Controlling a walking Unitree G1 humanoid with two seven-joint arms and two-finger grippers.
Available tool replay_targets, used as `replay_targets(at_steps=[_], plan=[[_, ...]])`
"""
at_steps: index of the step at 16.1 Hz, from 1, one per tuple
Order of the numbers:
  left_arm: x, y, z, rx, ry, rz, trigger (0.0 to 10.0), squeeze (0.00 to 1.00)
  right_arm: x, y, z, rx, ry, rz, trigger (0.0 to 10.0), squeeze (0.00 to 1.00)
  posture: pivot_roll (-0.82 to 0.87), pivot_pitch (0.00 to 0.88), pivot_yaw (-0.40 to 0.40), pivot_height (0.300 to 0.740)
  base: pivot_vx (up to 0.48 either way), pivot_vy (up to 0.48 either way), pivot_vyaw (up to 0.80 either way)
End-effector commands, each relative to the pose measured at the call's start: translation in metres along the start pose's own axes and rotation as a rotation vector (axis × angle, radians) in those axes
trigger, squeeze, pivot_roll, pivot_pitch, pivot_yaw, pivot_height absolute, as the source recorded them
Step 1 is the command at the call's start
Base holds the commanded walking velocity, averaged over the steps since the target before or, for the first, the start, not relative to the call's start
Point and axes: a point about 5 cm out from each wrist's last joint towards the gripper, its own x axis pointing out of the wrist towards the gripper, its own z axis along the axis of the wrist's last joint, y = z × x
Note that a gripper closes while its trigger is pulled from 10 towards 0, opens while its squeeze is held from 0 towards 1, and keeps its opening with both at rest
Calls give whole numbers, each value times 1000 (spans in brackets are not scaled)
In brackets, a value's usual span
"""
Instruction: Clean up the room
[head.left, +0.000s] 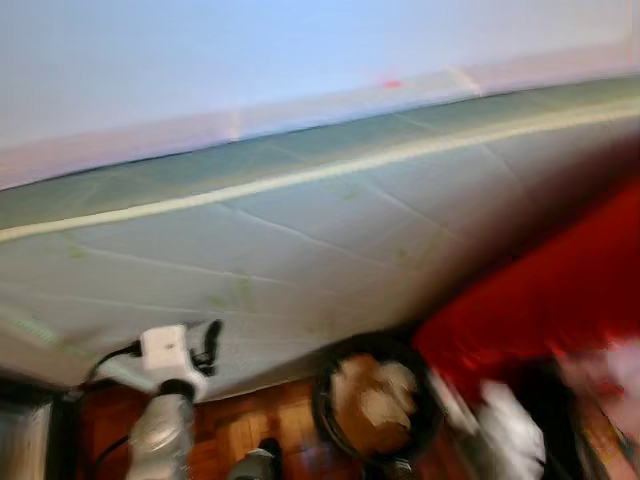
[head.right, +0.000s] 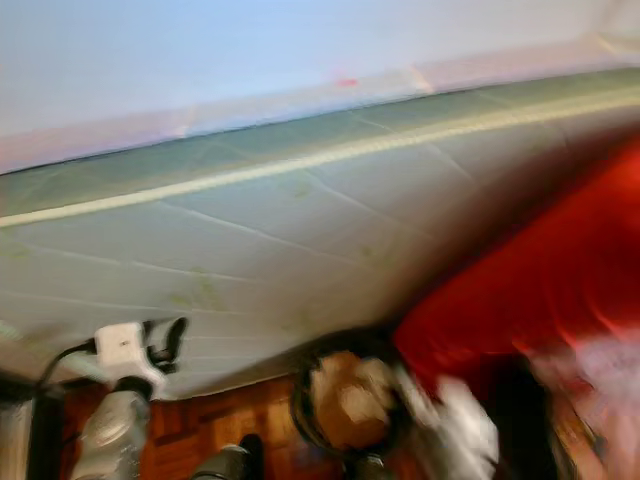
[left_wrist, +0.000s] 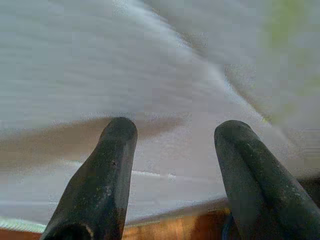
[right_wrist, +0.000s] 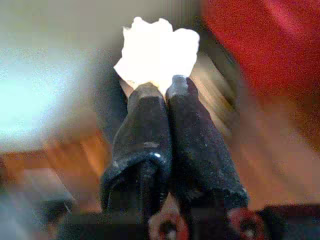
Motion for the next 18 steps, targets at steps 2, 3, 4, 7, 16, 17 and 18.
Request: replay_targets(at_steps=[2, 3, 4, 7, 16, 17, 18], plan=[[-16, 3, -13, 4, 54, -7, 10000, 0, 17, 20, 22, -52, -58, -3, 10000, 0, 177, 237, 7, 740, 0, 0, 0], [-23, 2, -18, 9, 71, -18, 10000, 0, 18, 21, 20, -66, -35, -29, 10000, 0, 177, 225, 11, 740, 0, 0, 0], [-24, 3, -20, 10, 78, -18, 10000, 0, 18, 23, 19, -57, -32, -15, 10000, 0, 183, 213, 16, 740, 0, 0, 0], [-27, 7, -24, 10, 106, -11, 10000, 0, 16, 18, 8, -93, 33, -100, 10000, 0, 177, 194, 19, 740, 0, 0, 0], [-22, 4, -27, -11, 124, -25, 10000, 0, -3, -15, -7, -313, 154, -220, 10000, 0, 173, 240, -12, 740, 0, 0, 0], [-22, 3, -27, -14, 125, -23, 10000, 0, -3, -14, -8, -326, 162, -206, 10000, 0, 177, 246, -14, 740, 0, 0, 0], [-22, 3, -28, -17, 127, -19, 10000, 0, -3, -14, -8, -343, 169, -201, 10000, 0, 178, 250, -17, 740, 0, 0, 0]])
